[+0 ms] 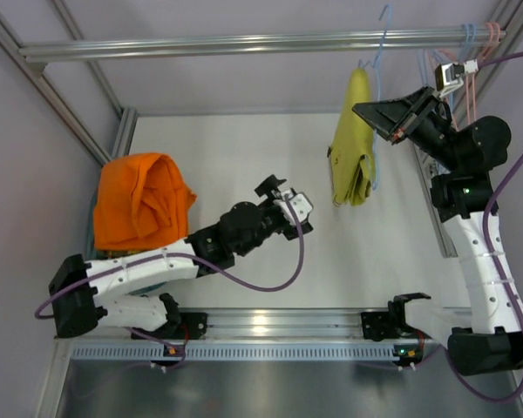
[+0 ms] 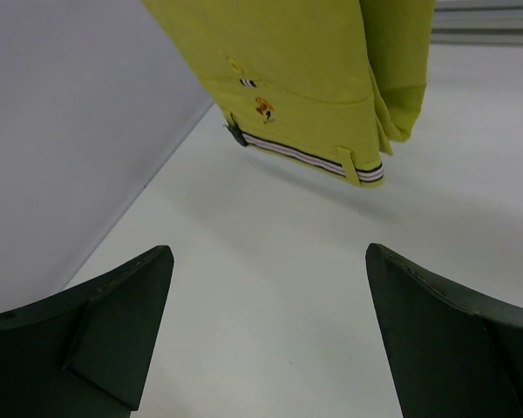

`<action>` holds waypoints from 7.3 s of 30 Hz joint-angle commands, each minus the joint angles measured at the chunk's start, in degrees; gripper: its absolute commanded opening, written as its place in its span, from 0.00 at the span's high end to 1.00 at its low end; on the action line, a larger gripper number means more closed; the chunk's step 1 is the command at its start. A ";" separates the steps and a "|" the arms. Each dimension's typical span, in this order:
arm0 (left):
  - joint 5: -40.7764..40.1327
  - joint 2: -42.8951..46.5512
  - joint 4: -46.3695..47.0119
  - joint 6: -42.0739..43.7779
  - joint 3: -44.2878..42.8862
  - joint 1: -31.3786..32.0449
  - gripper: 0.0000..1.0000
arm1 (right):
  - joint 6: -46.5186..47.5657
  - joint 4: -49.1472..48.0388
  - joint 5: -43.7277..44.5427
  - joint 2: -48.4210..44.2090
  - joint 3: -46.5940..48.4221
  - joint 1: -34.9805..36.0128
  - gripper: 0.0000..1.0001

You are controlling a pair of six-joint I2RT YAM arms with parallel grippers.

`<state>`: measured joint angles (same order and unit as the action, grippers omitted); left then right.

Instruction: Remove the trousers from the hanger

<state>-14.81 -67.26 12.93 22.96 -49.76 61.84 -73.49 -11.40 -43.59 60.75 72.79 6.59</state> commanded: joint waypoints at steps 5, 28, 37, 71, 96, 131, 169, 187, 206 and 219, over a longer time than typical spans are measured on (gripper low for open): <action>-12.62 -12.51 15.28 -4.39 -3.14 5.04 0.02 | 4.76 -8.29 8.34 -5.38 4.20 0.62 1.00; -11.20 -33.19 26.62 -9.16 -14.49 6.71 0.02 | -0.86 -3.63 20.74 -6.26 10.09 0.62 1.00; -11.12 -37.49 26.62 -10.48 -18.88 5.74 0.02 | -3.67 -2.40 21.09 -6.79 10.87 0.62 1.00; -8.57 -33.54 25.30 -10.13 -17.21 5.31 0.02 | -3.76 -3.63 20.30 -7.40 9.03 0.62 1.00; -5.94 -33.81 23.11 -14.08 -17.39 3.55 0.02 | -4.38 -4.95 20.21 -7.40 7.98 0.62 1.00; -3.91 -35.65 22.84 -13.91 -22.31 4.34 0.02 | -5.08 -6.53 19.86 -8.63 3.84 0.62 1.00; -5.06 -29.69 28.12 -4.85 -30.67 2.49 0.88 | -1.31 -3.72 15.91 -9.95 1.39 1.76 1.00; -10.50 -16.23 7.29 -17.95 -43.40 2.14 1.00 | 15.04 0.50 8.35 -15.83 -19.00 1.32 1.00; -9.46 -14.13 2.54 -19.53 -65.11 -7.07 1.00 | 27.44 11.22 6.77 -22.26 -35.97 0.53 1.00; -3.83 1.85 -11.34 -43.52 -55.98 -31.15 1.00 | 35.70 18.77 4.48 -22.78 -36.06 0.44 1.00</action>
<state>-20.97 -72.84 -2.68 -12.47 -106.89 35.66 -41.69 6.76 -37.54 38.98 35.29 7.20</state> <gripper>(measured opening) 0.148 0.022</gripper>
